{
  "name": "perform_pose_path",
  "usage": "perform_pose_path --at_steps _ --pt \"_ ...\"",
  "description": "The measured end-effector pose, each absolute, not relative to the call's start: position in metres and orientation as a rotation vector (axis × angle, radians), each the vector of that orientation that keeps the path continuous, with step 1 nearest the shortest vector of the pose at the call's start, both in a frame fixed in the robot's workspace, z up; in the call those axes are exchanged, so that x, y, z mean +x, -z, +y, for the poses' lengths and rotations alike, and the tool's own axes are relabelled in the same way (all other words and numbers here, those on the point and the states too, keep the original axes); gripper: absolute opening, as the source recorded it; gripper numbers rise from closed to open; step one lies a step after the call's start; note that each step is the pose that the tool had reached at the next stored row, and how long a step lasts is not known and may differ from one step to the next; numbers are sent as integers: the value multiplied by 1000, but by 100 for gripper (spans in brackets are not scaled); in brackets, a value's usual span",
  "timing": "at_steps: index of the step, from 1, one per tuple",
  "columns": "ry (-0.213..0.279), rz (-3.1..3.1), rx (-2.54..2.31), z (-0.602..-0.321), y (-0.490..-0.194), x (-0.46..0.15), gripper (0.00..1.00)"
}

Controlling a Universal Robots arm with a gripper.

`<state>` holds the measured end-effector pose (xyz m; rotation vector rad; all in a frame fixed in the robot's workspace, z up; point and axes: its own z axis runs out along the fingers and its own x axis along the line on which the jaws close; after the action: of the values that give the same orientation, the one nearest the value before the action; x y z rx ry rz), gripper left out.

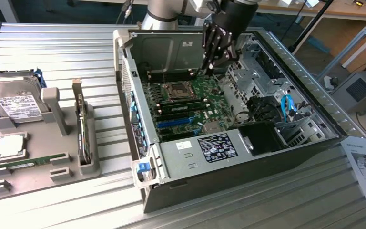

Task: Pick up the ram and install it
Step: 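Insert the ram into the slot, then press down the ram until it locks into place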

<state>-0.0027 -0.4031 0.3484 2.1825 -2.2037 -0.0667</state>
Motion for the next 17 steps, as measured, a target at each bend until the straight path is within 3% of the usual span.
perform_pose_path --at_steps 17 --pt "67 -2204 2183 -403 -354 -3 26"
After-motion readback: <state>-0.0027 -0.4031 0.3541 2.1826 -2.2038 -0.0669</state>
